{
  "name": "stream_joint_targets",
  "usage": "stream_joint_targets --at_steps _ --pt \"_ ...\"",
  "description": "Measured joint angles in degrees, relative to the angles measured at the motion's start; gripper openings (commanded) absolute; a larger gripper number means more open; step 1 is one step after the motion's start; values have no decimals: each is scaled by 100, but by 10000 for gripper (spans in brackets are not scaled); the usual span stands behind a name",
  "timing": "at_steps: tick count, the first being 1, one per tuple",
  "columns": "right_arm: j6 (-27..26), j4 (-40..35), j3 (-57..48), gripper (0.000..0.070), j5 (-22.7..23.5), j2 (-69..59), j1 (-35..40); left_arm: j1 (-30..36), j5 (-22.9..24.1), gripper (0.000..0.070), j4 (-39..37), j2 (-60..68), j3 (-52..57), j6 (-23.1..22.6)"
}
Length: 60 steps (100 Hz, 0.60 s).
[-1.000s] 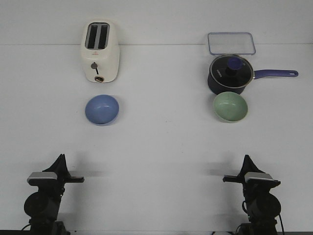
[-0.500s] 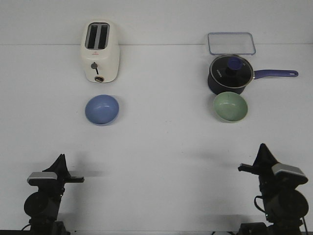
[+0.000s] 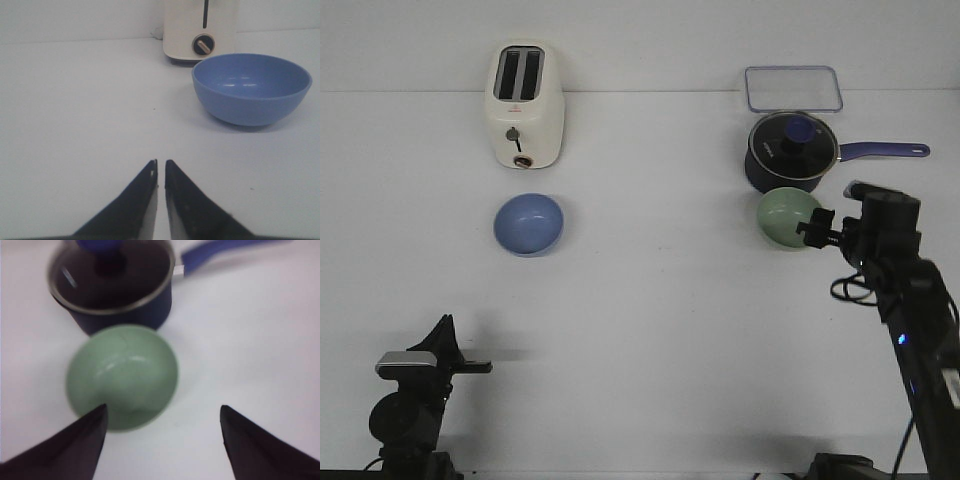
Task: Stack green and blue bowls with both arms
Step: 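Reach the right gripper forward to the rim of the pale green bowl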
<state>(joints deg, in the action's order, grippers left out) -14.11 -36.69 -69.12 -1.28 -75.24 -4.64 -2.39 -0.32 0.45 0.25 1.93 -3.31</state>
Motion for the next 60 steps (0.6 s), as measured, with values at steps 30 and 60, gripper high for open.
stream_joint_targets --at_steps 30,60 --pt "63 -286 -990 468 625 -2159 -343 0 0 13 0 0 0 0" --pt "61 297 -1003 313 756 -2798 -476 0 0 13 0 0 2 0"
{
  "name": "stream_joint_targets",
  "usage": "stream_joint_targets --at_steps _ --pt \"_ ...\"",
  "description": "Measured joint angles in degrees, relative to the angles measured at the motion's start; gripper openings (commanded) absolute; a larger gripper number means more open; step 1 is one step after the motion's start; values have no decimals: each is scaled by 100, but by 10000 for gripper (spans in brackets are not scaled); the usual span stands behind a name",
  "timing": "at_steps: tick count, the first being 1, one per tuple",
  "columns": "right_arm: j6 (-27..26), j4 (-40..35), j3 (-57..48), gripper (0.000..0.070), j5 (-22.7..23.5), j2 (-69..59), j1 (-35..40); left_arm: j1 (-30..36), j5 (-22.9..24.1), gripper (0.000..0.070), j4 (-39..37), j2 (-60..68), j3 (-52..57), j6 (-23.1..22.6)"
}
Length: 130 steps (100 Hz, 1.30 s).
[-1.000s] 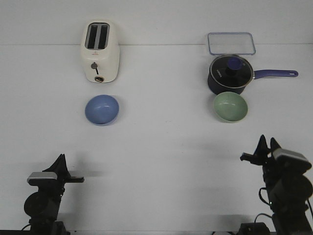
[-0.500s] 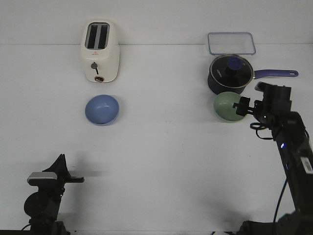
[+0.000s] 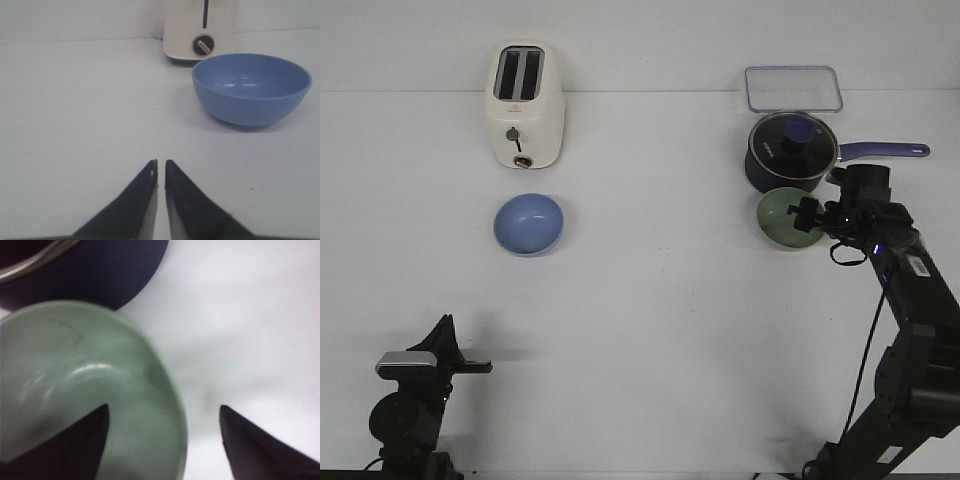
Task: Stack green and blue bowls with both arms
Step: 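Reach the right gripper forward to the rim of the pale green bowl, then close the right gripper on the green bowl's rim and lift it, then carry the green bowl toward the table center and set it down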
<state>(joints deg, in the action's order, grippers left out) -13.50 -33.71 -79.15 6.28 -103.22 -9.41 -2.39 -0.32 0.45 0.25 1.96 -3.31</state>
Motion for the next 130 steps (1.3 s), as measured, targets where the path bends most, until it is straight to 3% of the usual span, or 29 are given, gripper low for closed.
stream_joint_targets --at_steps 8,20,24,52,82,107,130 --pt "-7 24 0 270 9 -122 -4 0 0 13 2 0 0 0" --pt "-26 44 0 40 114 -264 -31 0 0 13 0 0 -2 0" --pt "-28 76 0 0 118 -273 -31 0 0 13 2 0 -2 0" --pt "-72 61 -24 0 177 -39 -59 0 0 13 0 0 0 0" --pt "-133 -492 243 1 942 1740 46 0 0 13 0 0 0 0" --pt "-503 144 2122 0 986 3471 1781 0 0 13 0 0 -2 0" --pt "-1049 308 2850 0 157 3462 3508 0 0 13 0 0 0 0"
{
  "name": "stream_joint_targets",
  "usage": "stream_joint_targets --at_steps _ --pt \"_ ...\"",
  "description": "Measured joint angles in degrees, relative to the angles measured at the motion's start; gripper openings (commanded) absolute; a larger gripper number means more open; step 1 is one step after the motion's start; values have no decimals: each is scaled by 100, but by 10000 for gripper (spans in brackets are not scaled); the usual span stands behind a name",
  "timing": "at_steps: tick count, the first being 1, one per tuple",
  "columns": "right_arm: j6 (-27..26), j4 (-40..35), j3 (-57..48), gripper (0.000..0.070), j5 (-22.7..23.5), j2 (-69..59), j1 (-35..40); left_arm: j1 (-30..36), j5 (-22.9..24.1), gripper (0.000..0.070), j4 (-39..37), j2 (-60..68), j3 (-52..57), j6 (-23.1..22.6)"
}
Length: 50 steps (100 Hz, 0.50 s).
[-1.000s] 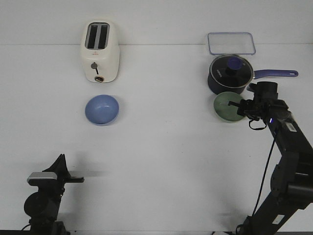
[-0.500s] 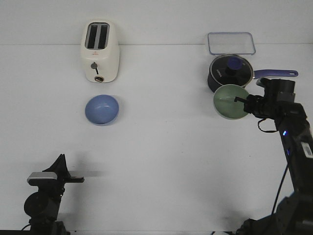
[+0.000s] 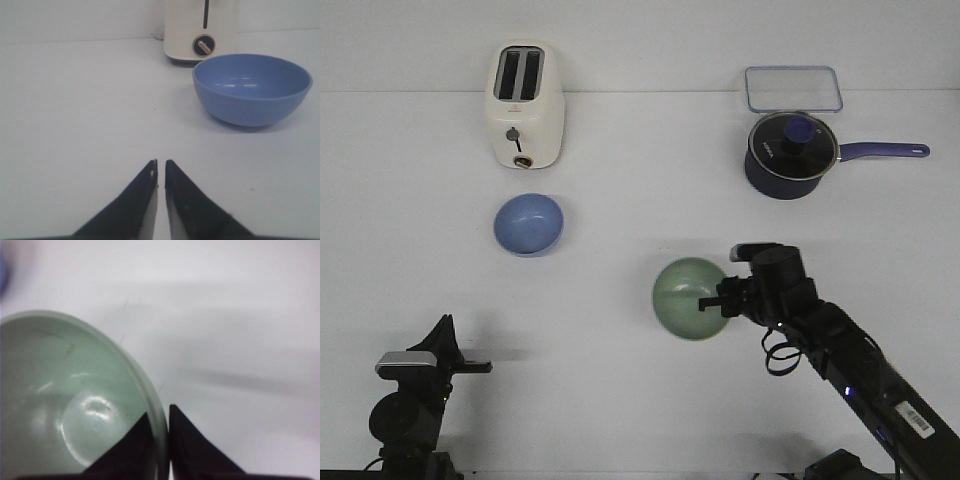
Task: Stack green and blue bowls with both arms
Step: 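Carry the green bowl toward the table center and set it down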
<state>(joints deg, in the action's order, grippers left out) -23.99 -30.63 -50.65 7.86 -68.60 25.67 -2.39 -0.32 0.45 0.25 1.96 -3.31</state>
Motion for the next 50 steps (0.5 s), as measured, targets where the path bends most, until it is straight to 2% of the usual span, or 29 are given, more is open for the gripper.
stream_joint_targets --at_steps 16,50 --pt "-98 92 2 0 -376 -378 658 0 0 13 0 0 -2 0" --pt "-138 162 2 2 -490 -1141 767 0 0 13 0 0 -2 0"
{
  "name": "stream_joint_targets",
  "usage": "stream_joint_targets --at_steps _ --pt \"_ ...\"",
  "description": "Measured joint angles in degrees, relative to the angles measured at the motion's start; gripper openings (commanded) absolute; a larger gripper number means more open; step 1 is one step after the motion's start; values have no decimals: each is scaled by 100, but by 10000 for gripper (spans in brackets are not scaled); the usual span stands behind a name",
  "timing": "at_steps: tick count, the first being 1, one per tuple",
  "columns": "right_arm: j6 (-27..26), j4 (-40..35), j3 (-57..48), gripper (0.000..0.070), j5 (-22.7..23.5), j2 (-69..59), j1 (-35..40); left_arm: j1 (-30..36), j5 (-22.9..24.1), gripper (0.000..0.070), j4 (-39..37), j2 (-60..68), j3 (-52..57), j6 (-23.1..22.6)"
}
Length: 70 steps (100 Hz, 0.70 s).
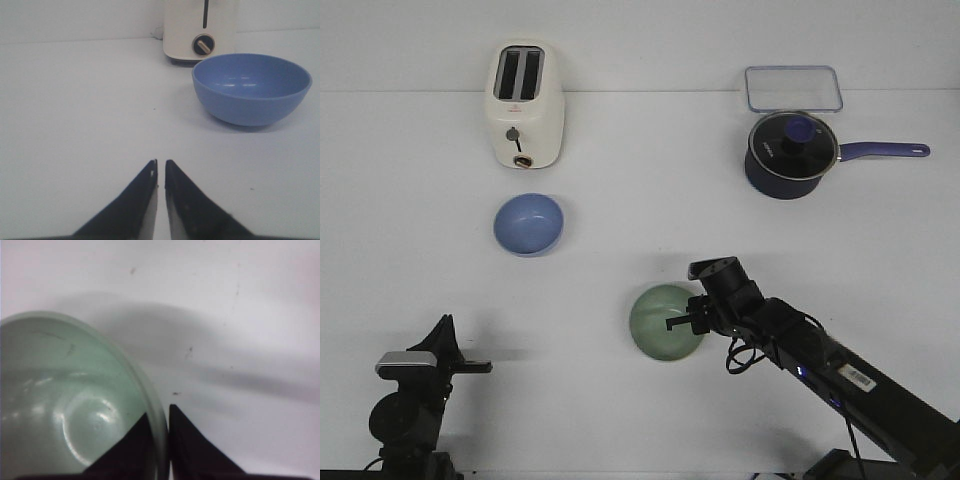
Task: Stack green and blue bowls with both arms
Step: 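Carry the green bowl toward the table center and set it down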
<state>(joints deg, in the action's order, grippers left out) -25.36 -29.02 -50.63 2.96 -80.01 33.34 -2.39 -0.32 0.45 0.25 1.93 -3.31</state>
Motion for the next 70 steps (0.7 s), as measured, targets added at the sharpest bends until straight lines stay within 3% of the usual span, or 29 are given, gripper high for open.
stream_joint_targets --at_steps 9,19,26,54,70 --pt "0 -2 0 55 2 -57 0 0 0 13 0 0 0 0" --pt "0 -4 0 268 -4 -57 0 0 0 13 0 0 2 0" --pt "0 -2 0 351 -4 -57 0 0 0 13 2 0 0 0" --pt "256 -4 0 352 -28 455 -48 0 0 13 2 0 2 -2" --pt "463 -153 0 352 -501 1670 -28 0 0 13 0 0 0 0"
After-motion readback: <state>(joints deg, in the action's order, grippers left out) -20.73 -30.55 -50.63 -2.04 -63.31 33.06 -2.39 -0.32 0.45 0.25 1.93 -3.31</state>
